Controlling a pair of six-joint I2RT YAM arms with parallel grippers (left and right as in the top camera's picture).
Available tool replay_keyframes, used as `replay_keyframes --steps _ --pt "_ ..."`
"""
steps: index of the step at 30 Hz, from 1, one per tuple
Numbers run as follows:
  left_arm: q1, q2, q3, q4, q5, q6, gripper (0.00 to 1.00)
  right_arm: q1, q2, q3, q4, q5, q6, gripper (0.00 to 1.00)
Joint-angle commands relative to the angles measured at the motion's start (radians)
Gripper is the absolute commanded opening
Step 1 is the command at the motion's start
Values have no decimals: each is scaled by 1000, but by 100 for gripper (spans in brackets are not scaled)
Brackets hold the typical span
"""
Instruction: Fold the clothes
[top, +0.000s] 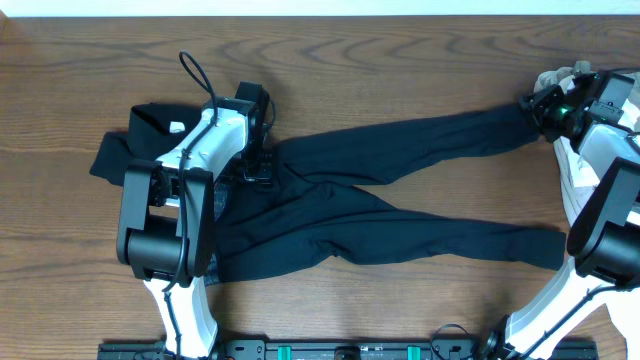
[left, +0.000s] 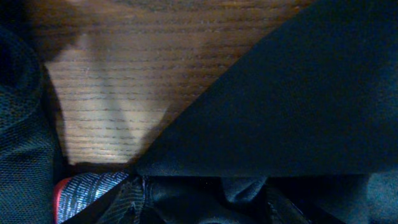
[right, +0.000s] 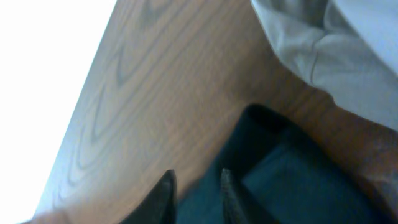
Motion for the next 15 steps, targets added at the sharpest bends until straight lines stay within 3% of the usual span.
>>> replay_keyframes --steps 1,7,12,15 --pt "2 -5 -17 -1 -18 -2 61 18 8 14 31 40 -39 36" --pt "2 -5 -14 -3 -18 2 61 -30 -4 14 21 -153 -140 38" --pt "2 -5 -9 -1 -18 2 61 -52 -20 14 -108 -193 -140 15" --pt "2 -5 -9 1 -18 2 61 -26 -18 14 -232 -90 -139 1"
